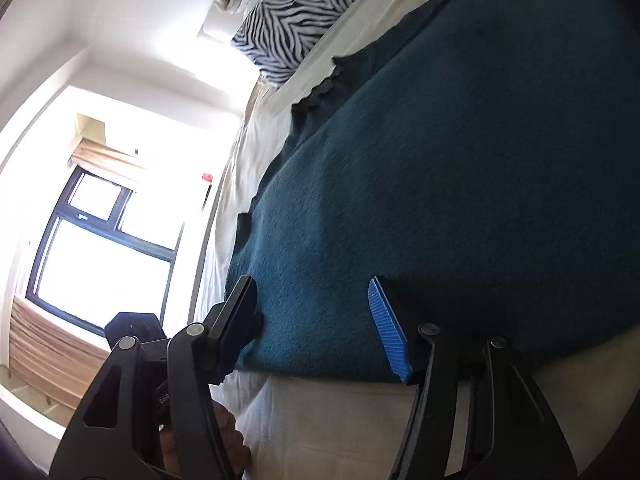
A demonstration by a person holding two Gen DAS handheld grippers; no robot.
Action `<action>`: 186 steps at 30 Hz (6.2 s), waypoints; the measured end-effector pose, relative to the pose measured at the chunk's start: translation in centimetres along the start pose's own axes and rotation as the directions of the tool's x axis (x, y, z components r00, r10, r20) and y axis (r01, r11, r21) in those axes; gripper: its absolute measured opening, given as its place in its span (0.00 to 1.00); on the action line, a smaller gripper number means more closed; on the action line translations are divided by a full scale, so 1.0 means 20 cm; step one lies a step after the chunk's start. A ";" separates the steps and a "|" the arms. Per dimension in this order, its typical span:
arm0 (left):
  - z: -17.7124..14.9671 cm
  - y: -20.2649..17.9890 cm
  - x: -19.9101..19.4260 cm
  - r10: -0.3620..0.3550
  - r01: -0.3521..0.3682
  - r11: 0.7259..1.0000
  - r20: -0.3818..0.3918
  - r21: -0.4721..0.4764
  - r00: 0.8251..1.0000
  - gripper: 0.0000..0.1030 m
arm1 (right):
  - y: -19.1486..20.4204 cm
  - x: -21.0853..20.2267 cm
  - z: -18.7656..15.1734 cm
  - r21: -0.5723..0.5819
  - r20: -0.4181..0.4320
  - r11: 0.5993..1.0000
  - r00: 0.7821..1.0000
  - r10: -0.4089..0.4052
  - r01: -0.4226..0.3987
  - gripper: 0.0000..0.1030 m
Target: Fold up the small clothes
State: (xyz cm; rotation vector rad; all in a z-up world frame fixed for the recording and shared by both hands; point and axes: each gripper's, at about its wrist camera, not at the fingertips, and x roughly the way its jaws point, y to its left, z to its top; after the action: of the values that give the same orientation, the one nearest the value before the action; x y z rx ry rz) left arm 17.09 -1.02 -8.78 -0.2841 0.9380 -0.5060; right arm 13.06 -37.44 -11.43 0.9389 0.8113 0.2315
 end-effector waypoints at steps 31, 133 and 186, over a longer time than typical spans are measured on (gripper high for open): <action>-0.03 0.41 -0.39 0.064 -0.034 0.966 0.111 -0.255 0.992 0.70 | -0.14 -0.29 0.06 0.212 0.164 0.977 0.987 -0.008 -0.028 0.50; 0.35 -0.62 0.25 -0.328 0.333 0.942 -0.116 0.025 0.937 0.71 | -0.26 -0.23 0.86 -0.051 -0.111 0.965 0.959 -0.261 0.257 0.13; 0.58 -0.74 0.79 -0.094 0.111 0.987 -0.143 0.116 0.985 0.69 | -0.03 -0.23 0.91 -0.093 -0.044 0.969 0.971 -0.233 0.228 0.18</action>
State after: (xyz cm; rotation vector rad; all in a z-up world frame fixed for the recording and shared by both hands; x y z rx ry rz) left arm 30.02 -21.71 -6.61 -0.1877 1.0248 -0.6833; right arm 22.75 -51.57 -3.68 0.7513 0.9457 0.0893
